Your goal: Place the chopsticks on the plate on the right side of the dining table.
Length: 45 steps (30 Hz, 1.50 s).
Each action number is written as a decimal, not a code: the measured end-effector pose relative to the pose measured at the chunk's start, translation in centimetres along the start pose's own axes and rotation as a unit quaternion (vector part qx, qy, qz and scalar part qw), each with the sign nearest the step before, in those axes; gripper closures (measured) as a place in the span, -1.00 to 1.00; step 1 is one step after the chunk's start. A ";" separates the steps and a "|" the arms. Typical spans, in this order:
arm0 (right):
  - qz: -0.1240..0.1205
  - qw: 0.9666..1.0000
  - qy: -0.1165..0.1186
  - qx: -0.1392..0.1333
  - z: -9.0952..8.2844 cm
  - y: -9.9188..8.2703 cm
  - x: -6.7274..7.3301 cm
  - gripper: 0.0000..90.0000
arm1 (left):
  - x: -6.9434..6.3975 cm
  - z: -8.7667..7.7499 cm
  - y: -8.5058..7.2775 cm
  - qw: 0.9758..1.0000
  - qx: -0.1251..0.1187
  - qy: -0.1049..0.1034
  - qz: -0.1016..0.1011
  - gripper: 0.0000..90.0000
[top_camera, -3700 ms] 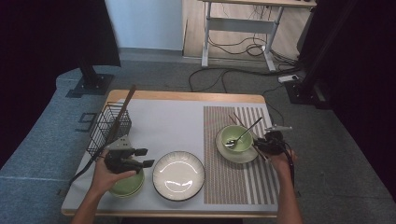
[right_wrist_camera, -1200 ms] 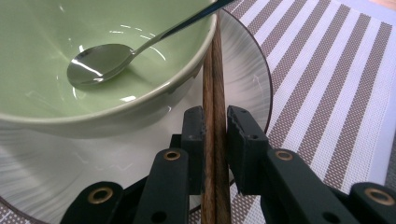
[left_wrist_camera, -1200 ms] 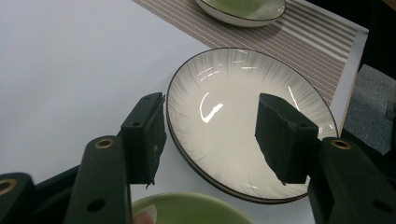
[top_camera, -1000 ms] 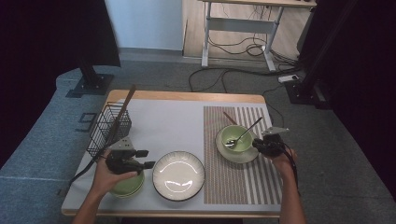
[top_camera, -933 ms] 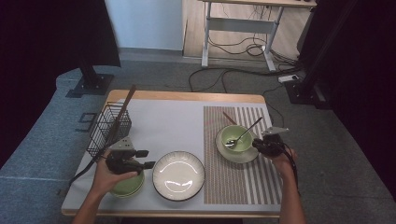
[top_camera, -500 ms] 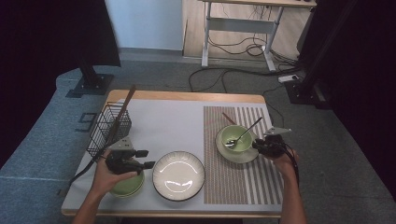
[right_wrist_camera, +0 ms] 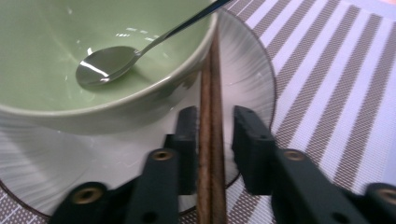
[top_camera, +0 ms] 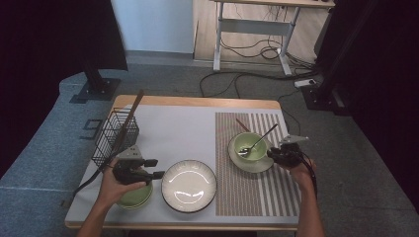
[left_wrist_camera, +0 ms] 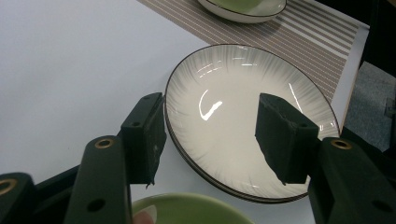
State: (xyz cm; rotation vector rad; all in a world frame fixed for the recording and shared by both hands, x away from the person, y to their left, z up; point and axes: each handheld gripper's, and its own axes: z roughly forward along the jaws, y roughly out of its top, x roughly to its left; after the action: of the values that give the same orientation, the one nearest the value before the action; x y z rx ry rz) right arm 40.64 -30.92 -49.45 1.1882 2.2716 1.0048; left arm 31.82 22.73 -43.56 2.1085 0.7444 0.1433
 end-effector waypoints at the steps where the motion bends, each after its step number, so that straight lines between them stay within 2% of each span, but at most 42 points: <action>1: 0.003 1.000 0.000 -0.004 -0.3 0.0 -0.1 0.46 | 0.0 0.0 0.0 1.000 -0.001 0.000 0.000 -0.05; 6: 0.021 1.000 -0.001 -0.020 -1.8 -0.4 -0.2 0.28 | 0.1 -0.2 0.0 1.000 -0.004 -0.001 -0.001 -0.05; 10: 0.042 0.998 0.006 -0.045 -3.2 -0.7 0.0 0.19 | 0.1 -0.4 0.1 1.000 -0.008 -0.002 -0.001 -0.05; 17: 0.068 0.993 0.020 -0.092 -5.4 -0.2 1.0 0.07 | 0.2 -0.5 0.1 1.000 -0.011 -0.005 -0.001 -0.05; 21: 0.071 0.991 0.020 -0.109 -6.2 0.2 1.8 0.01 | 0.2 -0.5 0.2 1.000 -0.012 -0.007 -0.002 -0.05; 22: 0.072 0.990 0.019 -0.117 -6.4 0.3 2.0 -0.01 | 0.2 -0.5 0.2 1.000 -0.011 -0.006 -0.002 -0.05; 23: 0.081 0.987 0.025 -0.133 -6.6 0.5 2.1 -0.01 | 0.2 -0.5 0.2 1.000 -0.011 -0.006 -0.002 -0.05; 25: 0.094 0.984 0.029 -0.148 -6.8 0.7 2.2 -0.01 | 0.3 -0.4 0.2 1.000 -0.010 -0.006 -0.002 -0.05; 28: 0.099 0.983 0.033 -0.152 -6.8 1.0 2.4 -0.02 | 0.3 -0.4 0.2 1.000 -0.009 -0.005 -0.001 -0.05; 33: 0.104 0.984 0.037 -0.140 -6.0 1.6 2.9 -0.01 | 0.3 -0.3 0.2 1.000 -0.008 -0.005 -0.001 -0.05; 39: 0.097 0.986 0.035 -0.132 -5.2 2.9 3.8 -0.04 | 0.3 -0.5 0.2 1.000 -0.011 0.000 -0.001 -0.05; 42: 0.091 0.985 0.025 -0.142 -4.9 3.5 4.3 -0.02 | 0.3 -0.6 0.2 1.000 -0.015 -0.002 -0.003 -0.06; 45: 0.094 0.985 0.027 -0.144 -4.5 4.0 4.6 -0.02 | 0.5 -0.9 0.3 1.000 -0.018 0.001 -0.004 -0.06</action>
State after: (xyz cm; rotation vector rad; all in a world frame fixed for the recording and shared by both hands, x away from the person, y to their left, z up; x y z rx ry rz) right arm 37.48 -27.43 -43.49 1.2764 1.9915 1.3984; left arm 32.00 23.47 -42.90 2.0719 0.7474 0.1536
